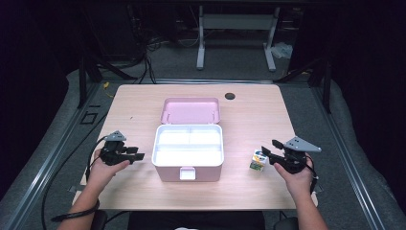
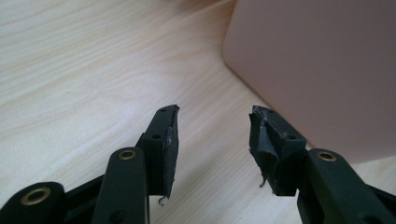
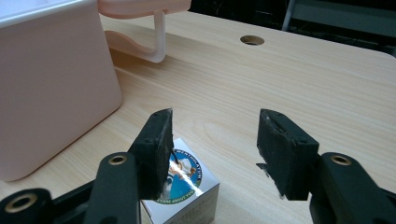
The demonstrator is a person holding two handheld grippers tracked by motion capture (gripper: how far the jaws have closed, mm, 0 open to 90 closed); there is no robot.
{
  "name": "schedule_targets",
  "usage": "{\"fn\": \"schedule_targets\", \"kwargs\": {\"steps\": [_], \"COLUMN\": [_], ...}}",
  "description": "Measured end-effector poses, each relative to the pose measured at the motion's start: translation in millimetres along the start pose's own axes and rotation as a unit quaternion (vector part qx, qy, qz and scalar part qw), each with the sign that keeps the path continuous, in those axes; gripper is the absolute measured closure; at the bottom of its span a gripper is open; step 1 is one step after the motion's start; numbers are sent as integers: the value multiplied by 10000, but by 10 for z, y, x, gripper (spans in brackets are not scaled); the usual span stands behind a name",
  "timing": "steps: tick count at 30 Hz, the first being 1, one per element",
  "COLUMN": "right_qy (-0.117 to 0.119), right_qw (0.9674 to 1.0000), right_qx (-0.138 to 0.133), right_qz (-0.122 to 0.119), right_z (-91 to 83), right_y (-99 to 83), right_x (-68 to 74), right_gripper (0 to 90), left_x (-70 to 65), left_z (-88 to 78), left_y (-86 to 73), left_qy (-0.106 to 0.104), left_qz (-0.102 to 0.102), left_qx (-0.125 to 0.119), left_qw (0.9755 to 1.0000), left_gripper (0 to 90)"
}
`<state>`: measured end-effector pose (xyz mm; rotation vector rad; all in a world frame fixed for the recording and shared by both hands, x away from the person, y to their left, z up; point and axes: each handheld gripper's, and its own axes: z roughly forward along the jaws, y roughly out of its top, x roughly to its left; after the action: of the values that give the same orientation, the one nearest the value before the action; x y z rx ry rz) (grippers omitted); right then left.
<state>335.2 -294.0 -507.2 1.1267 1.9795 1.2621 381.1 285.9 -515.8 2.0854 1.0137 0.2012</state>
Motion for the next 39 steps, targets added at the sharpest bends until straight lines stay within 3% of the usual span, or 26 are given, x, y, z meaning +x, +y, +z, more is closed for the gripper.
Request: {"fn": "schedule_targets", "kwargs": {"steps": [3, 6, 12, 24, 32, 39], "right_qy": [3, -15, 15, 7, 28, 24], "right_qw": [10000, 10000, 10000, 9999, 9999, 9999], "right_qx": [-42, -60, -95, -157, -159, -141], "right_qz": [3, 7, -10, -36, -44, -42], "right_z": [-12, -21, -19, -41, -41, -41], "right_y": [5, 9, 18, 31, 34, 31], "right_x": [4, 7, 26, 37, 43, 38], "right_gripper": [457, 457, 457, 457, 457, 457], "left_x": [-1, -21, -132, -249, -414, -588], "left_z": [-56, -100, -200, -316, -200, -17], "left_y": [84, 169, 417, 722, 873, 1016], "left_qy": [-89, -106, -213, -425, -682, -899], "left_qz": [-41, 124, 491, 754, 933, 1188], "left_qx": [-31, 24, 0, -216, -282, -88], "left_qw": [9999, 9999, 9986, 9960, 9929, 9888], "left_gripper": [495, 446, 489, 529, 538, 565]}}
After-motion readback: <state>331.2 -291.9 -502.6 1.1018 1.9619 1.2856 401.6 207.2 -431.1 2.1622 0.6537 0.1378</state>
